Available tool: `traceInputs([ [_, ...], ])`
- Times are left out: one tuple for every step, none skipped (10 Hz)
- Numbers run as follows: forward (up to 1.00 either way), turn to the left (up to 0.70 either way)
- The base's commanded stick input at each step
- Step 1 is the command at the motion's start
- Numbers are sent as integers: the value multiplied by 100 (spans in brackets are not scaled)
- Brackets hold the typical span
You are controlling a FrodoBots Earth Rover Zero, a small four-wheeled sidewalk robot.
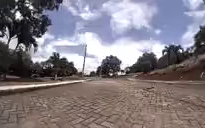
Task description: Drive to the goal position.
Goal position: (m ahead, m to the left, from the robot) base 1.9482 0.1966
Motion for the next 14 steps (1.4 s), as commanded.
traceInputs([
  [100, 0],
  [100, 0],
  [100, 0],
  [100, 0],
  [100, 0],
  [100, 0],
  [100, 0],
  [100, 0],
  [100, 0],
  [100, 0],
  [100, 0],
  [100, 0],
  [100, 0],
  [100, 0],
])
